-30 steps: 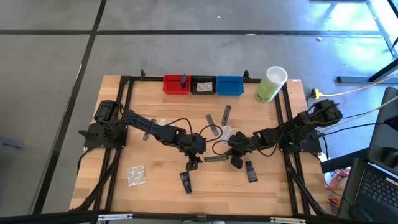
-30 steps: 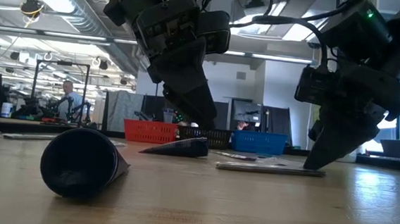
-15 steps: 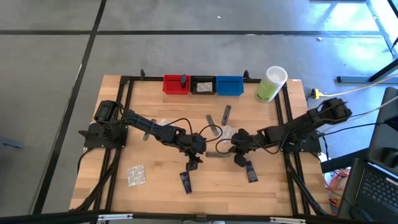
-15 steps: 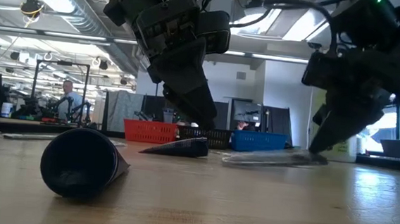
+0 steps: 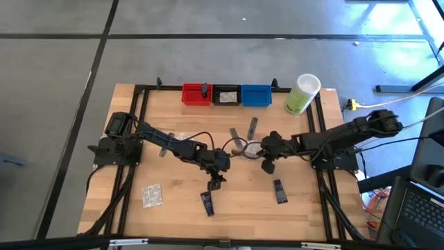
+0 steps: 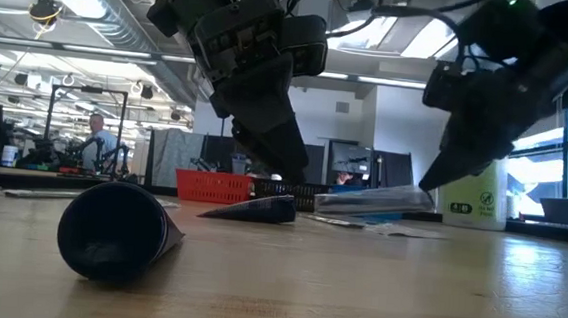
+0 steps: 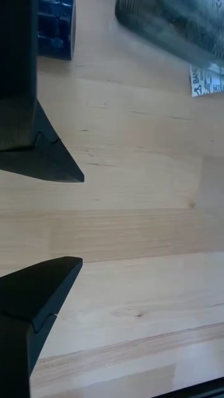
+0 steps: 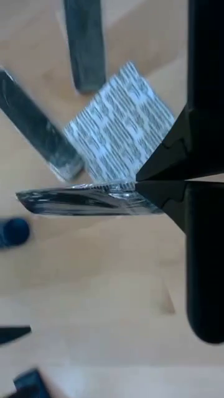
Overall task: Pick & Place Travel size toiletries
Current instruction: Put the black comb into the blue bin
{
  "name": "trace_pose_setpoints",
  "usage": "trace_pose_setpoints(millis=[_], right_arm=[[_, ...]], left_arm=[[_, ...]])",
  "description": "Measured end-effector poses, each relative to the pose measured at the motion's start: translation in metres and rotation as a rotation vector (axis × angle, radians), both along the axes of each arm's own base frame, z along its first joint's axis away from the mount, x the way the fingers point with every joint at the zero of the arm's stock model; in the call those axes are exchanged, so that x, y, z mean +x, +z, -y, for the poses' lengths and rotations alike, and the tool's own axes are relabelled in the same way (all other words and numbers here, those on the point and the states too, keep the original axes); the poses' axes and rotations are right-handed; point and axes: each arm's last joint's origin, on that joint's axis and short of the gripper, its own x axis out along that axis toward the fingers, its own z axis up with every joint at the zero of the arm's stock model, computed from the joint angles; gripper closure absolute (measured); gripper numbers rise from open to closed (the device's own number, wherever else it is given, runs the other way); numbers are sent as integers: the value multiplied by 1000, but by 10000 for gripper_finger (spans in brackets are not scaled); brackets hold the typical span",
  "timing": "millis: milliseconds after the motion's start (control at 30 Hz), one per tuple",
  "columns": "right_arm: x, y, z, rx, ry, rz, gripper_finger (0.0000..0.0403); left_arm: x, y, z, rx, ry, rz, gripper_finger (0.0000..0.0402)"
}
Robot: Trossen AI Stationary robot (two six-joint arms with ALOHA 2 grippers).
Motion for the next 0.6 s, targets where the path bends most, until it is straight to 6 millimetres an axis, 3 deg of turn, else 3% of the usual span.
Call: trace_pose_setpoints(millis=[367, 600], right_arm=[[2, 1, 38, -66, -89, -16, 403], [9, 19, 65, -126, -129, -33, 403]], left_arm=[[0, 0, 0, 2, 2, 1, 197], [0, 0, 0, 2, 2, 1, 197]])
